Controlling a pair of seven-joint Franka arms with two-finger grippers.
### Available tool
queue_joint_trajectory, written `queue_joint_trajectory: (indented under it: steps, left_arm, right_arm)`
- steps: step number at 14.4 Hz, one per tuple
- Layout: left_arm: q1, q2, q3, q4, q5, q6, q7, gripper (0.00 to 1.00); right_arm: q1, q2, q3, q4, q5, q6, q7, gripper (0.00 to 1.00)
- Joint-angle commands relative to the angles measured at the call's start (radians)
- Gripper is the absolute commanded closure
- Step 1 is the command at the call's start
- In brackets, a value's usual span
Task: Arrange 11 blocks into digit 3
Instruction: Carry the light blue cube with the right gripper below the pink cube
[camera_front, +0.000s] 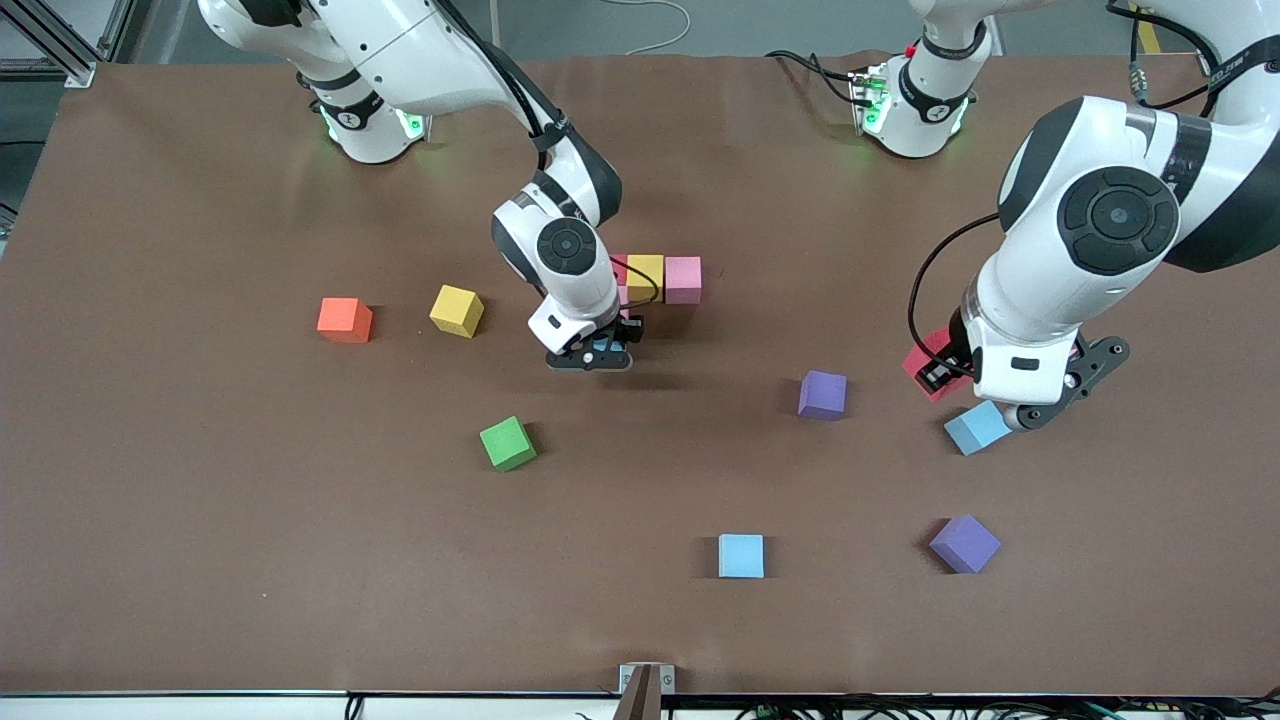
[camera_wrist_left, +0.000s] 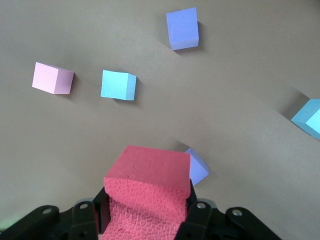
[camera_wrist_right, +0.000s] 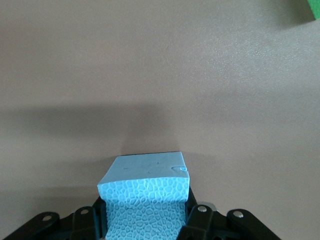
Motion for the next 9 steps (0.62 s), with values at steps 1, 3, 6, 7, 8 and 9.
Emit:
queue_joint_trajectory:
  steps: [1,3,6,7,8,9]
  left_arm:
    - [0.007,-0.020,-0.001,-0.007,-0.018,-0.011,0.022,0.68]
    - [0.007,-0.020,-0.001,-0.007,-0.018,-0.009,0.022,0.68]
    - [0.007,-0.020,-0.001,-0.007,-0.018,-0.011,0.022,0.68]
    - [0.007,-0.020,-0.001,-0.007,-0.018,-0.011,0.022,0.68]
    - [0.007,-0.020,-0.001,-0.009,-0.018,-0.011,0.022,0.68]
    - [0.007,-0.020,-0.001,-0.007,-0.018,-0.011,0.022,0.68]
  right_arm:
    - [0.010,-0.032,-0.006,-0.041,0.004,0.020,0.022,0.98]
    - [0.010,-0.032,-0.006,-0.041,0.003,0.018,0.022,0.98]
    - [0.010,-0.032,-0.006,-0.041,0.003,0.018,0.022,0.98]
    - [0.010,-0.031,-0.006,-0.041,0.003,0.018,0.022,0.98]
    - [0.010,-0.029,-0.006,-0.041,0.001,0.020,0.022,0.97]
    - [0.012,-0.029,-0.006,-0.041,0.000,0.021,0.022,0.95]
